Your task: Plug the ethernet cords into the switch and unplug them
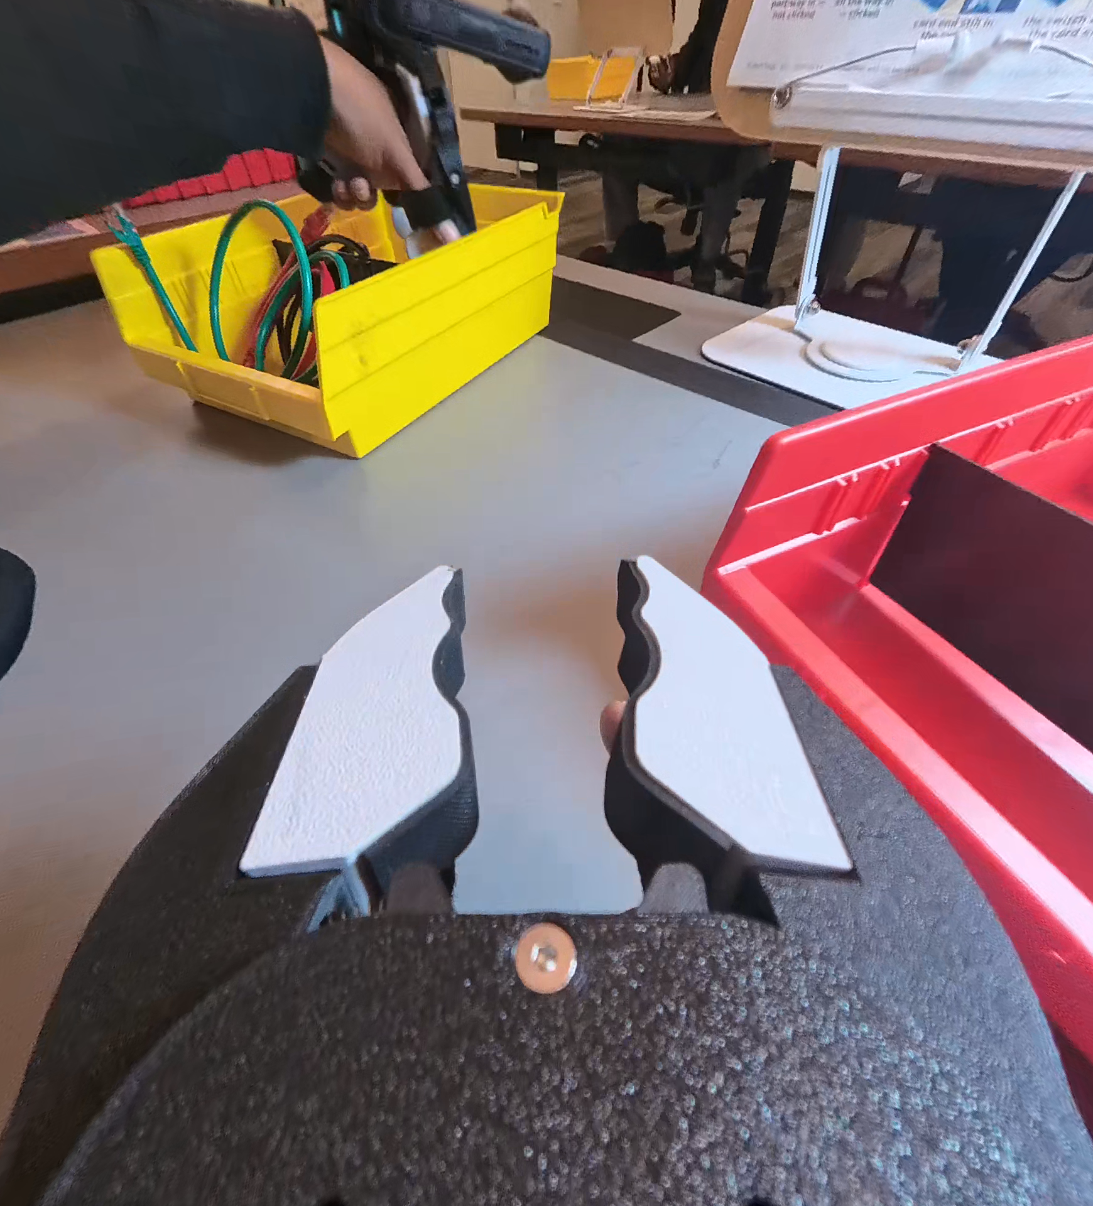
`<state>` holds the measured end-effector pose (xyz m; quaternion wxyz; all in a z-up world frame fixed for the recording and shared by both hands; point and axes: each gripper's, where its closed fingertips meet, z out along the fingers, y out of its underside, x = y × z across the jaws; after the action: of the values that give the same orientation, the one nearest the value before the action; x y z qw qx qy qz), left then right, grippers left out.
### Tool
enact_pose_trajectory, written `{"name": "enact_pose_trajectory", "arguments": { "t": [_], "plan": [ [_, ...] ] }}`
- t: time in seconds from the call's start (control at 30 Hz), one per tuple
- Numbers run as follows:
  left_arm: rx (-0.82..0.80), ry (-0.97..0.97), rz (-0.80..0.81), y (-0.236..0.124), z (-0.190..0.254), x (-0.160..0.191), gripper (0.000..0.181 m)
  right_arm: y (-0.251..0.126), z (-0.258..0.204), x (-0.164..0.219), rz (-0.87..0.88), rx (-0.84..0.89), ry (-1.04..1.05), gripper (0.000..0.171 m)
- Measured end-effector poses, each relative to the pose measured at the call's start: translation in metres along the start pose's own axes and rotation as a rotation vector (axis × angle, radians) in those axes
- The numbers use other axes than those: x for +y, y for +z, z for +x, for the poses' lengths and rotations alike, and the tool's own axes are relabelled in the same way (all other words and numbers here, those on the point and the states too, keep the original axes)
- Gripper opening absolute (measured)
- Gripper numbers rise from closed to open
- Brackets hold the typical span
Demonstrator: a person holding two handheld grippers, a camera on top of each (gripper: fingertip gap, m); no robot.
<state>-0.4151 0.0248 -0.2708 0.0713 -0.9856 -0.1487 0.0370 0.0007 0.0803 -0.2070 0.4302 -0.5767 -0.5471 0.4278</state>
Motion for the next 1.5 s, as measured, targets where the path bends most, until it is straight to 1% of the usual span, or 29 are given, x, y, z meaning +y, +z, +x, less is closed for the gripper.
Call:
{"name": "enact_pose_trajectory", "arguments": {
  "t": [0.03, 0.1, 0.17, 0.2, 0.3, 0.4, 0.43, 0.5, 0.57, 0.63, 0.7, 0.73, 0.8, 0.9, 0.97, 1.03, 1.1, 1.13, 1.17, 1.2, 1.23, 1.27, 1.3, 1.33, 1.4, 1.43, 1.47, 1.5],
  "plan": [
    [0.022, -0.006, -0.036, 0.008, 0.002, 0.001, 0.081, 0.001, 0.000, 0.002, -0.004, -0.002, -0.006, 0.045],
    [0.054, -0.005, -0.117, 0.023, 0.007, 0.008, 0.083, 0.003, -0.001, 0.003, -0.009, -0.012, -0.010, 0.044],
    [0.055, 0.013, -0.187, 0.032, 0.009, 0.015, 0.079, 0.004, -0.003, 0.003, -0.006, -0.030, -0.004, 0.044],
    [0.060, 0.009, -0.161, 0.032, 0.009, 0.010, 0.072, 0.004, -0.003, 0.003, -0.002, -0.034, -0.005, 0.043],
    [-0.010, 0.068, -0.126, 0.020, 0.002, 0.004, 0.071, 0.000, -0.003, -0.001, 0.024, -0.026, -0.026, 0.042],
    [0.016, 0.112, 0.045, -0.024, 0.008, -0.013, 0.071, -0.004, -0.004, -0.007, 0.060, -0.017, -0.069, 0.041],
    [0.022, 0.130, 0.119, -0.045, 0.011, -0.017, 0.071, -0.004, -0.006, -0.009, 0.070, -0.019, -0.079, 0.041],
    [0.084, 0.180, 0.295, -0.089, 0.031, -0.025, 0.071, -0.002, -0.009, -0.012, 0.079, -0.029, -0.086, 0.042],
    [0.176, 0.248, 0.464, -0.132, 0.066, -0.022, 0.071, 0.000, -0.015, -0.015, 0.089, -0.047, -0.097, 0.043],
    [0.300, 0.326, 0.595, -0.165, 0.116, -0.008, 0.071, 0.001, -0.022, -0.023, 0.107, -0.056, -0.141, 0.044],
    [0.435, 0.387, 0.674, -0.184, 0.169, 0.015, 0.071, 0.002, -0.029, -0.034, 0.132, -0.055, -0.215, 0.045],
    [0.513, 0.429, 0.690, -0.187, 0.197, 0.031, 0.070, 0.002, -0.034, -0.040, 0.144, -0.058, -0.273, 0.047],
    [0.652, 0.522, 0.670, -0.182, 0.251, 0.066, 0.071, 0.003, -0.041, -0.048, 0.141, -0.047, -0.448, 0.053],
    [0.767, 0.643, 0.551, -0.148, 0.315, 0.118, 0.070, 0.001, -0.057, -0.052, 0.118, -0.065, -0.752, 0.064],
    [0.811, 0.697, 0.453, -0.119, 0.345, 0.146, 0.070, 0.001, -0.077, -0.045, 0.105, -0.116, -0.921, 0.068],
    [0.853, 0.737, 0.359, -0.095, 0.366, 0.167, 0.070, 0.005, -0.096, -0.023, 0.057, -0.168, -1.087, 0.069],
    [0.892, 0.762, 0.300, -0.083, 0.379, 0.180, 0.070, 0.013, -0.114, 0.008, 0.001, -0.221, -1.255, 0.069],
    [0.911, 0.766, 0.280, -0.081, 0.383, 0.183, 0.070, 0.016, -0.121, 0.019, 0.003, -0.230, -1.316, 0.064],
    [0.908, 0.782, 0.247, -0.077, 0.385, 0.188, 0.070, 0.019, -0.125, 0.020, 0.042, -0.189, -1.347, 0.054],
    [0.884, 0.801, 0.236, -0.071, 0.385, 0.190, 0.070, 0.020, -0.125, 0.023, 0.045, -0.181, -1.368, 0.048],
    [0.879, 0.805, 0.259, -0.071, 0.384, 0.188, 0.070, 0.019, -0.123, 0.024, 0.053, -0.181, -1.349, 0.040],
    [0.928, 0.787, 0.302, -0.079, 0.385, 0.186, 0.070, 0.016, -0.122, 0.019, 0.092, -0.179, -1.302, 0.032],
    [0.997, 0.749, 0.364, -0.092, 0.385, 0.181, 0.070, 0.013, -0.119, 0.012, 0.130, -0.171, -1.241, 0.030],
    [1.043, 0.725, 0.451, -0.106, 0.383, 0.174, 0.071, 0.010, -0.113, 0.006, 0.136, -0.177, -1.154, 0.030],
    [1.090, 0.747, 0.671, -0.133, 0.375, 0.166, 0.071, 0.004, -0.101, -0.006, 0.166, -0.220, -0.917, 0.028],
    [1.092, 0.756, 0.768, -0.145, 0.371, 0.164, 0.071, 0.001, -0.094, -0.012, 0.187, -0.245, -0.798, 0.028],
    [1.045, 0.759, 0.847, -0.149, 0.366, 0.159, 0.071, -0.002, -0.089, -0.017, 0.214, -0.274, -0.688, 0.028],
    [0.958, 0.773, 0.914, -0.148, 0.362, 0.154, 0.071, -0.006, -0.086, -0.021, 0.239, -0.310, -0.586, 0.028]
  ]
}}
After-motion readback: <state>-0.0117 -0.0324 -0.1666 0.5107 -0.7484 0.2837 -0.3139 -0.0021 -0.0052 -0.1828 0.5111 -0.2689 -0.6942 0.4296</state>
